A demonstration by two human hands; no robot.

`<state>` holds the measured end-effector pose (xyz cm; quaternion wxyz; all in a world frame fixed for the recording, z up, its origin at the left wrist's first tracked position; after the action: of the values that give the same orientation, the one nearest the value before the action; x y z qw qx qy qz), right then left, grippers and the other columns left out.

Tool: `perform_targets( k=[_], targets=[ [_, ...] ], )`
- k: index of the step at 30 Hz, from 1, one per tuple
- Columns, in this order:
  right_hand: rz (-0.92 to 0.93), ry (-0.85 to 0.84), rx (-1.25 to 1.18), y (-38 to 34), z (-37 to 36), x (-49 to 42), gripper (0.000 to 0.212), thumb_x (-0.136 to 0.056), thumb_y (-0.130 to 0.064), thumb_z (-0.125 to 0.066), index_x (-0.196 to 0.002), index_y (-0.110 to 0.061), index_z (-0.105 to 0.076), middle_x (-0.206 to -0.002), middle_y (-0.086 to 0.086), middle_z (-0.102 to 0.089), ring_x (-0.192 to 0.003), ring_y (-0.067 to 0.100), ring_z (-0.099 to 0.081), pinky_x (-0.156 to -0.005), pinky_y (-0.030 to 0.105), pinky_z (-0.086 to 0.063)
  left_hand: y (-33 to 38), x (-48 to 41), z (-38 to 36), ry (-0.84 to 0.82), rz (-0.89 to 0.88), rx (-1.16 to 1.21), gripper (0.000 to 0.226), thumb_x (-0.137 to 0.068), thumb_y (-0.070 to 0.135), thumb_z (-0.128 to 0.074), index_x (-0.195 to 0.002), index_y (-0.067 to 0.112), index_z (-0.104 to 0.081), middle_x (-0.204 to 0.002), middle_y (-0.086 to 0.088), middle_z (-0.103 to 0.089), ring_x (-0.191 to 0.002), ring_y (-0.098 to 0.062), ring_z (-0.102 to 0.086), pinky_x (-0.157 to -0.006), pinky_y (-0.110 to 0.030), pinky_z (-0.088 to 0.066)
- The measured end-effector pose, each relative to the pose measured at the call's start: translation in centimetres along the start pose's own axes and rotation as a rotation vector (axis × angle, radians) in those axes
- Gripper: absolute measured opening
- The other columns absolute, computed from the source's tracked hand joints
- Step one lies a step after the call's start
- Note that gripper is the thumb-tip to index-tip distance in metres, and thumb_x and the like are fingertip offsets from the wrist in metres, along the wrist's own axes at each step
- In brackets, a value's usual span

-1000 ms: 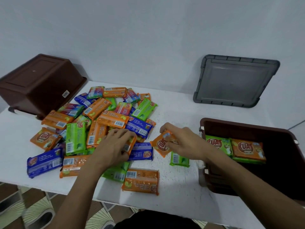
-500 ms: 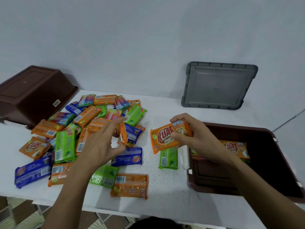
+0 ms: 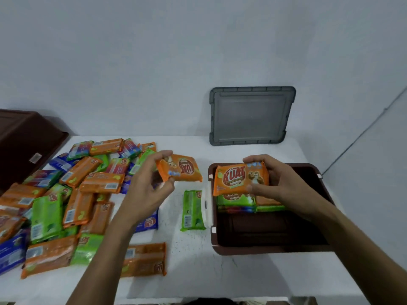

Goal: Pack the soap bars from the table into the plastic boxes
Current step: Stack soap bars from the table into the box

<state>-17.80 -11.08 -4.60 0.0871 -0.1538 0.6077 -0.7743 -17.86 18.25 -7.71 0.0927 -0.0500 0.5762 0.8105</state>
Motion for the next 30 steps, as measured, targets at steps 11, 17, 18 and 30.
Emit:
perform_targets(
  k=[11,17,18,30],
  targets=[
    [-0.095,-0.057,0.067,4.7,3.5,0.2,0.055,-0.080,-0.012,-0.077,-0.127,-0.028,-0.053,-0.120,0.000,-0.062,-0.109,0.016,-0.065,-0.087,0.037,-0.058,0.5,-0.8,-5.6,0.049,0.062,0.214,0.051,-0.091,-0.007,-0.054,-0.128,0.027,-0.050,-0.118,-0.001,-0.057,-0.102,-0.014,-0.062,-0.086,-0.028,-0.055],
    [-0.122,-0.052,0.090,7.2,2.7,-1.9,0.056,-0.085,-0.006,-0.071,-0.133,-0.019,-0.046,-0.115,0.008,-0.063,-0.104,0.019,-0.068,-0.085,0.034,-0.059,-0.3,-0.7,-7.7,0.065,0.111,0.260,0.051,-0.090,-0.006,-0.057,-0.131,0.024,-0.048,-0.119,0.003,-0.058,-0.106,-0.012,-0.061,-0.085,-0.025,-0.054],
    [-0.131,-0.041,0.095,7.6,2.6,-2.1,0.057,-0.085,-0.006,-0.071,-0.135,-0.019,-0.046,-0.116,0.009,-0.063,-0.103,0.019,-0.068,-0.086,0.034,-0.059,-0.4,-0.7,-7.9,0.065,0.114,0.263,0.051,-0.090,-0.005,-0.057,-0.131,0.023,-0.047,-0.120,0.005,-0.058,-0.108,-0.012,-0.060,-0.087,-0.027,-0.054],
    [0.011,0.015,0.714,9.3,0.6,-3.7,0.047,-0.091,-0.035,-0.064,-0.136,-0.027,-0.052,-0.124,-0.004,-0.066,-0.108,0.010,-0.063,-0.088,0.023,-0.051,-0.8,-0.4,-9.1,0.053,0.158,0.316,0.048,-0.093,-0.004,-0.053,-0.130,0.026,-0.047,-0.122,0.012,-0.055,-0.112,-0.005,-0.058,-0.088,-0.026,-0.054]
  ],
)
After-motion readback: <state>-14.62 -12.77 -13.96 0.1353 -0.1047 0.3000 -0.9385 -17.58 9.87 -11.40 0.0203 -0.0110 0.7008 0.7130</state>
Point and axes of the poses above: each hand's wrist, its own x-axis away from the middle knuckle, its own z-axis out of the back of the hand, y = z × x, the point moved 2 cm from there along -x, towards the middle knuckle
